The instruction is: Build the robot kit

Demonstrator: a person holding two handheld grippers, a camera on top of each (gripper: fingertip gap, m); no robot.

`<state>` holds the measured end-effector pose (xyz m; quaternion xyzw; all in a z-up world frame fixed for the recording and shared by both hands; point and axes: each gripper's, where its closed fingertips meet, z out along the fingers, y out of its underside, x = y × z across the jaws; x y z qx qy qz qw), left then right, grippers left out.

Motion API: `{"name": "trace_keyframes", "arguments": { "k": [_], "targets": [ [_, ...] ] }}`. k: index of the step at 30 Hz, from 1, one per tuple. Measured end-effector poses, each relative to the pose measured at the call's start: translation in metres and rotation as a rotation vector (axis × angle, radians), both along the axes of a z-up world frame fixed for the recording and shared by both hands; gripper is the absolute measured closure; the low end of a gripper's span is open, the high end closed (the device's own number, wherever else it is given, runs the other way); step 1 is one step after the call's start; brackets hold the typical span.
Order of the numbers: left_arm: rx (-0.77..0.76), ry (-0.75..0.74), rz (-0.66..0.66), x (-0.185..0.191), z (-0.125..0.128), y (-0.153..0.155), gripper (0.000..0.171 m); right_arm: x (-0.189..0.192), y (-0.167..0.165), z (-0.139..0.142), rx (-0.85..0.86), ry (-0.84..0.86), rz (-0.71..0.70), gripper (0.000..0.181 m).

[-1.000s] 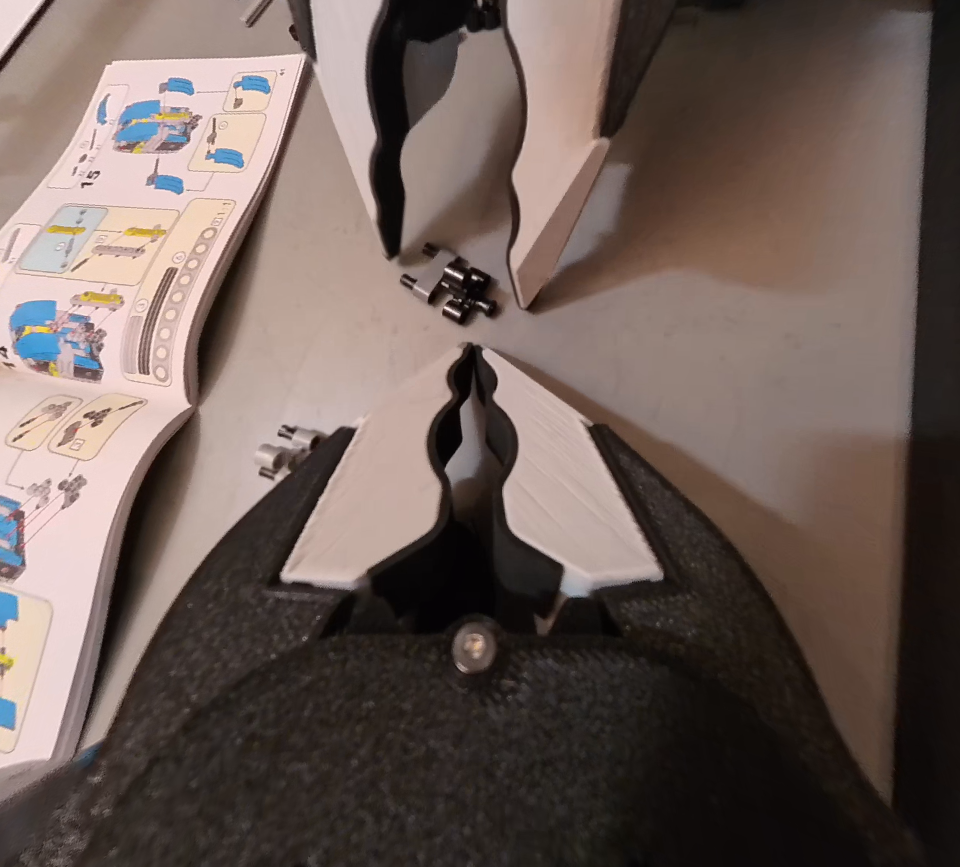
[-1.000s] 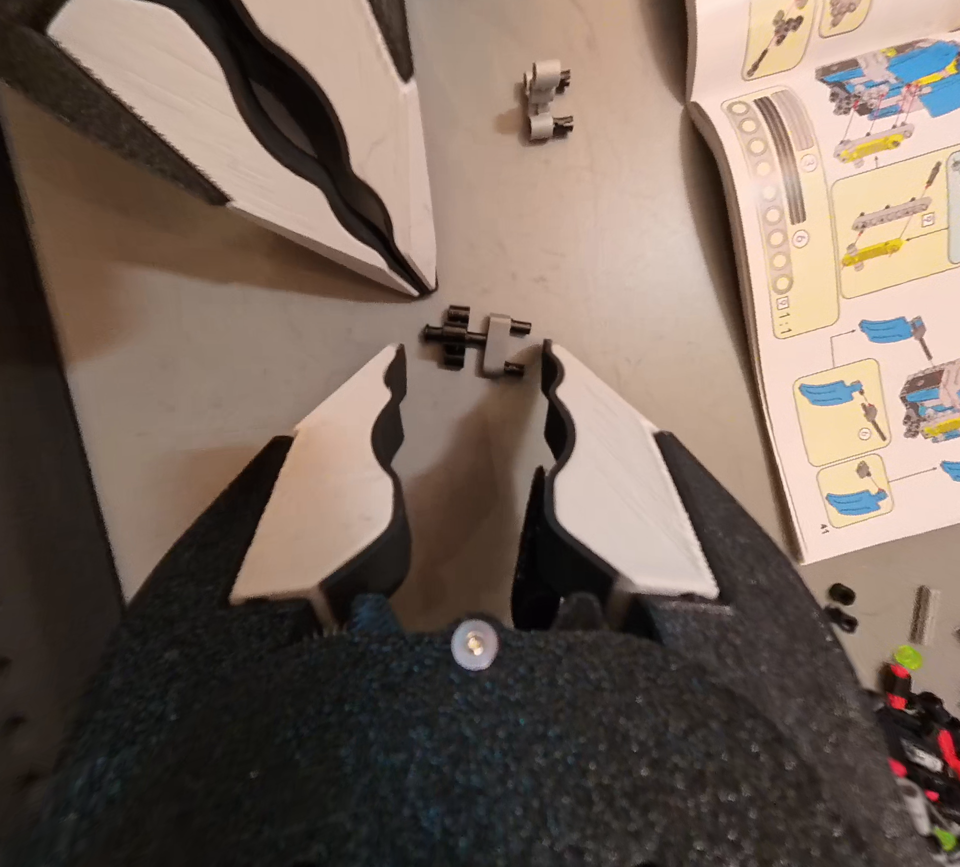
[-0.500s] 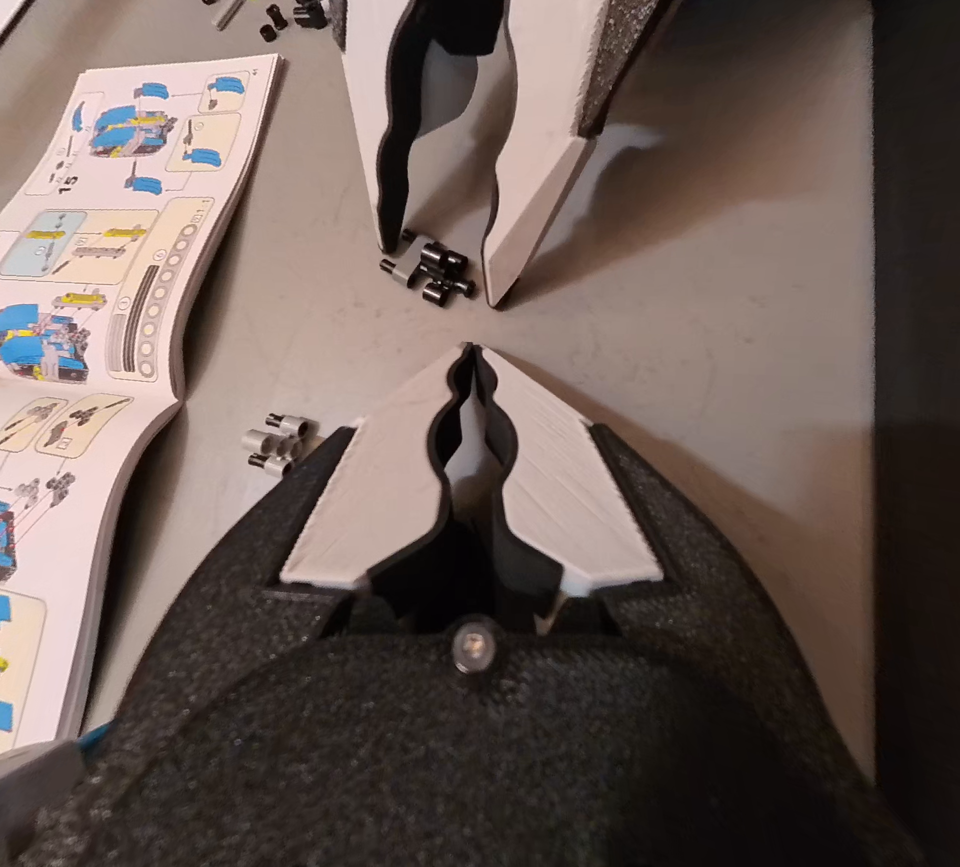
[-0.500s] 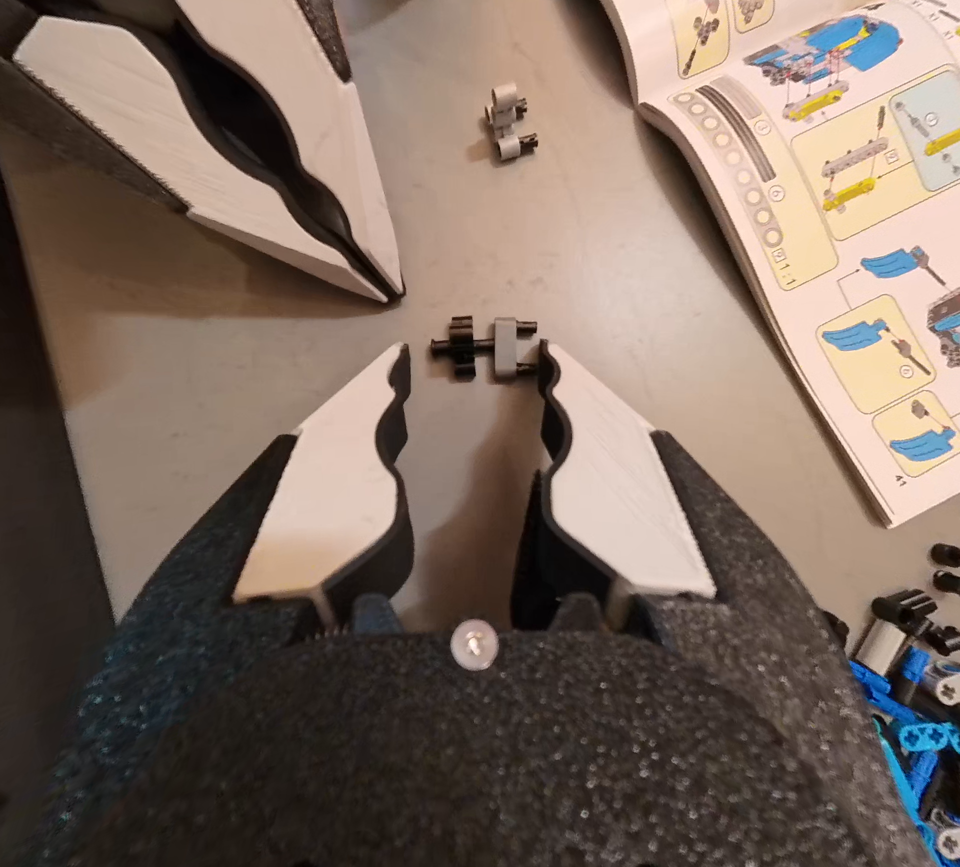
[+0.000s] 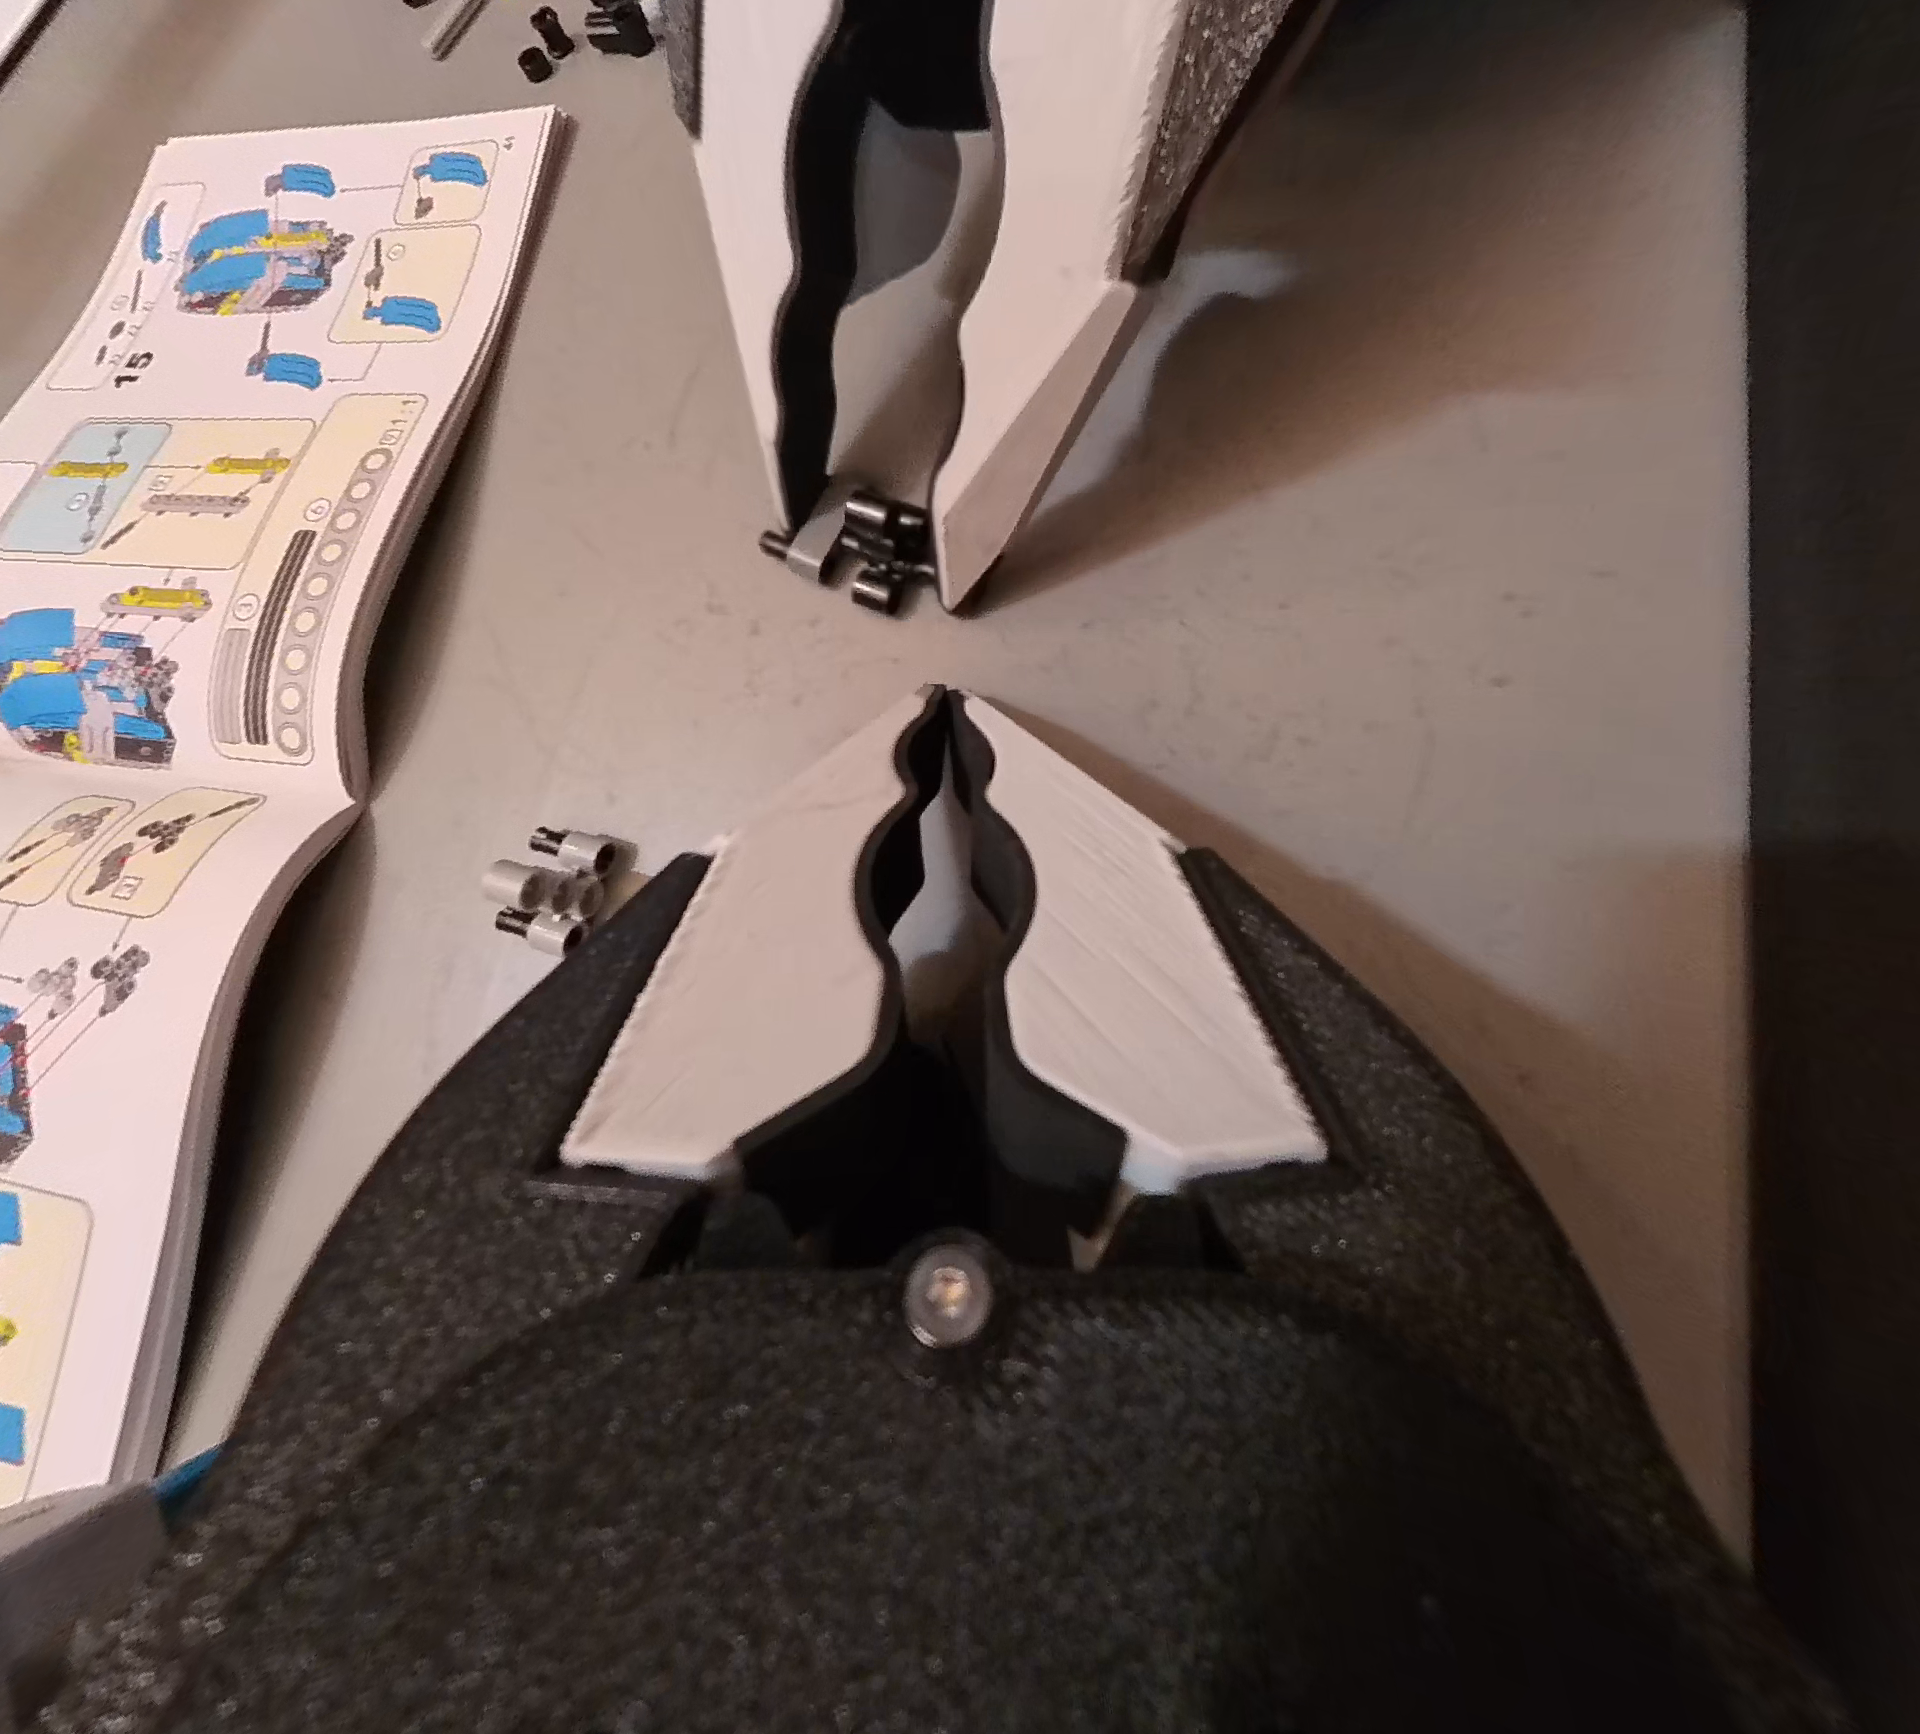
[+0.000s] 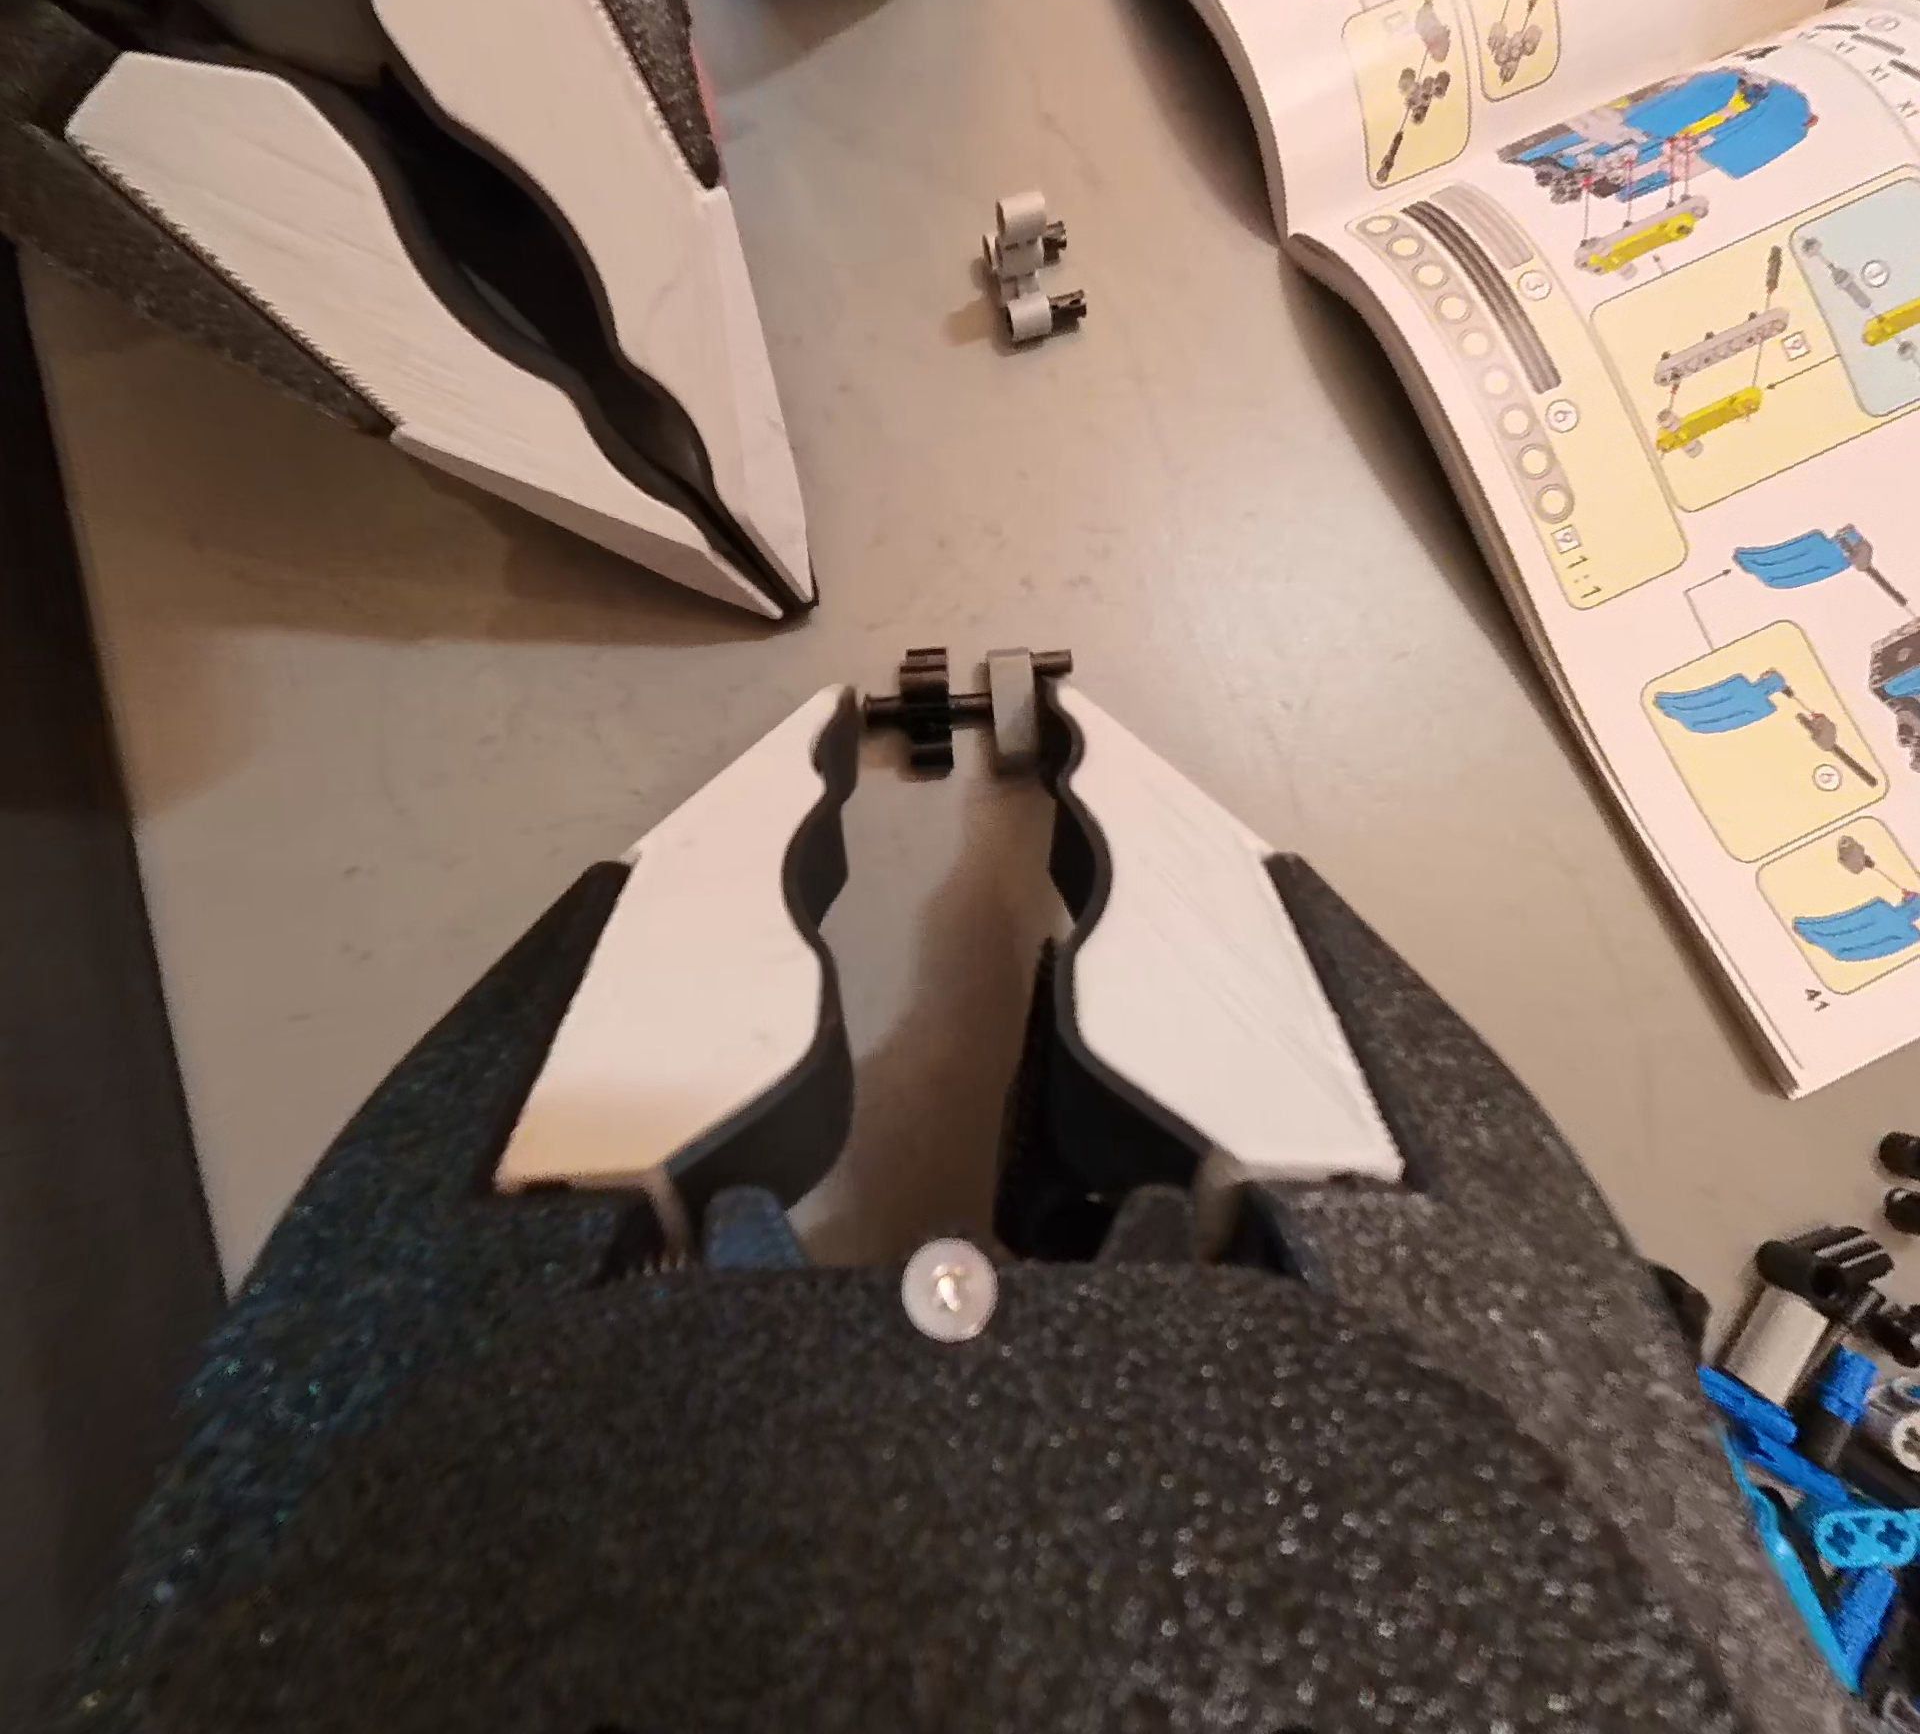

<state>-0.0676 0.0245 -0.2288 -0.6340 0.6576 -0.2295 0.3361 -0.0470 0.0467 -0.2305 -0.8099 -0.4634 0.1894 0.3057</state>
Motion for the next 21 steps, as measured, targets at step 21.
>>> {"name": "trace_keyframes", "arguments": {
  "k": [21],
  "targets": [
    [-0.048, -0.002, 0.057, 0.015, 0.000, 0.016, 0.171, -0.001, -0.001, 0.000, -0.013, 0.021, 0.013, 0.150]
  ]
}}
